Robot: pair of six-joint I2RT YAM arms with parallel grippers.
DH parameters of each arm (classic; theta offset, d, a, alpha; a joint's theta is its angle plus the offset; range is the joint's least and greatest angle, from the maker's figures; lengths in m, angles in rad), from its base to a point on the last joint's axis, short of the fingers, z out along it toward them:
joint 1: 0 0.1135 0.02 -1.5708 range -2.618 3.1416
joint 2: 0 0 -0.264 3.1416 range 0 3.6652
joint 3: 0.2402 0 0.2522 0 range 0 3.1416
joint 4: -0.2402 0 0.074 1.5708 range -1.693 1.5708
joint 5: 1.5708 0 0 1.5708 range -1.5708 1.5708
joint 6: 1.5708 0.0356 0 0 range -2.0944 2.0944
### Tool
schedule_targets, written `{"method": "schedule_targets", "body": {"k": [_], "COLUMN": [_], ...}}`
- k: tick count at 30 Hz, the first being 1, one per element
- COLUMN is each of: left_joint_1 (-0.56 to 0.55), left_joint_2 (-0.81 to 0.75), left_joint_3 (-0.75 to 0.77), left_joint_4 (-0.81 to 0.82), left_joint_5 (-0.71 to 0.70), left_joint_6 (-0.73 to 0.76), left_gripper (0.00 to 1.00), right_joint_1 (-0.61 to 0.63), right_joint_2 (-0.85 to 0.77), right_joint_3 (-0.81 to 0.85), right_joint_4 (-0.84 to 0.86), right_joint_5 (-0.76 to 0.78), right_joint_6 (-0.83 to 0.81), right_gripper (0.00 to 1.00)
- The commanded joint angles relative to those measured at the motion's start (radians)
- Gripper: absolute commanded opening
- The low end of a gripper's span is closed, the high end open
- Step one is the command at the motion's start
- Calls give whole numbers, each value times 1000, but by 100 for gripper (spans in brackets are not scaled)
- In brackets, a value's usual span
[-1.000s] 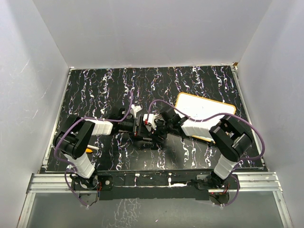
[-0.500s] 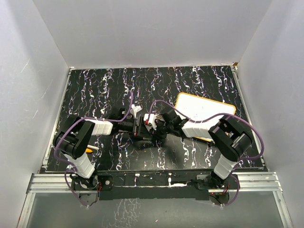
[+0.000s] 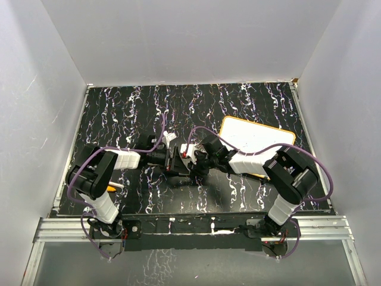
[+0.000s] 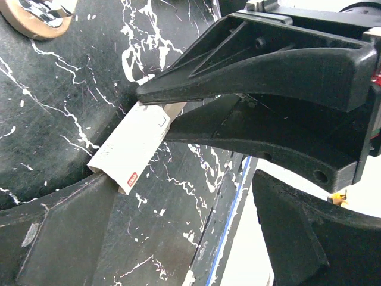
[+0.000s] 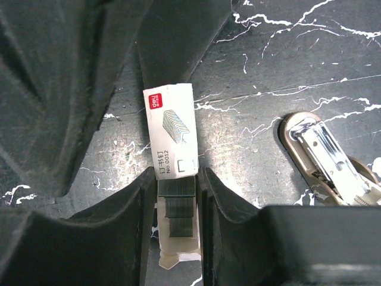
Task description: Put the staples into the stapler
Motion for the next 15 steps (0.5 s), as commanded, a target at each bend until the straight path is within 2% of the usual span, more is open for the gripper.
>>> {"method": "schedule_targets", "body": {"k": [1, 9, 15], "left_joint_1": [21, 41, 58], "left_joint_2": [-36, -59, -147], "left_joint_3": [-4, -10, -38], "left_joint_4": [-69, -98, -72], "left_joint_5": [-26, -23, -1], "left_joint_6": [52, 72, 92], "left_gripper": [94, 94, 93], "right_joint_1": [1, -4, -5], "right_joint_2": [-57, -54, -59], "right_joint_3": [-4, 5, 15], "right_joint_4": [-1, -23, -72], "right_joint_5": [-2, 0, 13], "right_joint_6": [-22, -23, -27], "right_gripper": [20, 17, 18]}}
